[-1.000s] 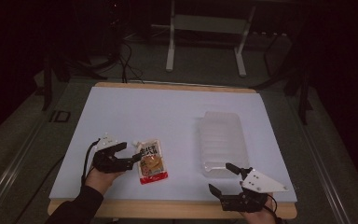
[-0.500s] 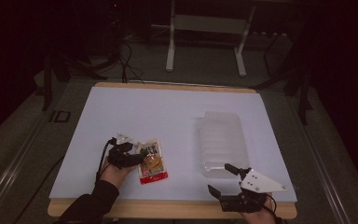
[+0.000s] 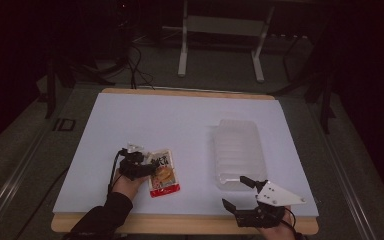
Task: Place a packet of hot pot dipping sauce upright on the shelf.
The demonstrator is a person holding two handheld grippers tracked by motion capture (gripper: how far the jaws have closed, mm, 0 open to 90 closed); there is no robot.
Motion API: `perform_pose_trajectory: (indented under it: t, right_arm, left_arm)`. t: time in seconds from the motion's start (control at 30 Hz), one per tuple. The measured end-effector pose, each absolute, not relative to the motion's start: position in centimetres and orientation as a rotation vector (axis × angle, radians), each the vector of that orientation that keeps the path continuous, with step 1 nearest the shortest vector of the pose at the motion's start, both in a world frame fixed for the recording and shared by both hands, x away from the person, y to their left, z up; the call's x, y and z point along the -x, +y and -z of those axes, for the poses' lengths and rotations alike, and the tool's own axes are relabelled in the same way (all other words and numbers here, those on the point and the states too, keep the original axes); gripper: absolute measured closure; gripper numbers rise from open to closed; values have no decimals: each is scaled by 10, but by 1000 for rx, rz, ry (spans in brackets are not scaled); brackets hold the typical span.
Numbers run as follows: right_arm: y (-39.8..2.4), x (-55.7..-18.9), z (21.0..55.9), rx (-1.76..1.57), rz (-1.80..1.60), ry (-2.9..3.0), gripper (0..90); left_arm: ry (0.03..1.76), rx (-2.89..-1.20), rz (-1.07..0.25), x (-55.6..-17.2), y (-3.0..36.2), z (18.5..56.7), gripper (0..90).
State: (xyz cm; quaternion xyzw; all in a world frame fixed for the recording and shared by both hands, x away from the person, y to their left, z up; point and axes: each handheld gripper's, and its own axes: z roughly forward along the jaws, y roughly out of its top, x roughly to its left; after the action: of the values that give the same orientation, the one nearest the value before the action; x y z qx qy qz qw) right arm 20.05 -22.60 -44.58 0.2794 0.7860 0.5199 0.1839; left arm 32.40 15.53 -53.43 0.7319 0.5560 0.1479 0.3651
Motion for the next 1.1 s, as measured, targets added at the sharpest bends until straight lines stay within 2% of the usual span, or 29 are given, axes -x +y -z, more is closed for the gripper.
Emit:
perform_pose_trajectory:
  t: [0.13, 0.17, 0.2, 0.27, 0.33, 0.43, 0.5, 0.63, 0.87, 1.1]
  right_arm:
    - [-225, -200, 446, -784, -1465, 2216, 141]
    - [-226, -200, 445, -784, -1467, 2216, 143]
    - [-226, -200, 445, -783, -1467, 2213, 153]
    - [-226, -200, 445, -779, -1469, 2212, 160]
    - [-226, -199, 445, -776, -1468, 2211, 160]
    - [-225, -199, 445, -778, -1468, 2216, 160]
    - [-226, -200, 445, -777, -1467, 2217, 160]
    - [-226, -200, 445, -775, -1469, 2222, 182]
    - [-227, -200, 445, -784, -1469, 2211, 184]
    - [-232, -200, 442, -814, -1488, 2185, 268]
  left_arm:
    - [1423, -1905, -450, -319, 146, 536, 371]
    - [1418, -1910, -444, -318, 145, 535, 385]
    - [1407, -1924, -442, -319, 144, 535, 444]
    - [1398, -1941, -431, -319, 142, 534, 461]
    - [1374, -1962, -416, -319, 142, 533, 561]
    - [1339, -2010, -440, -319, 139, 533, 793]
    - [1336, -2000, -427, -319, 141, 533, 838]
    - [1312, -2024, -441, -320, 140, 532, 882]
    - [1307, -2024, -448, -319, 139, 531, 899]
    - [1274, -1985, -438, -318, 140, 525, 900]
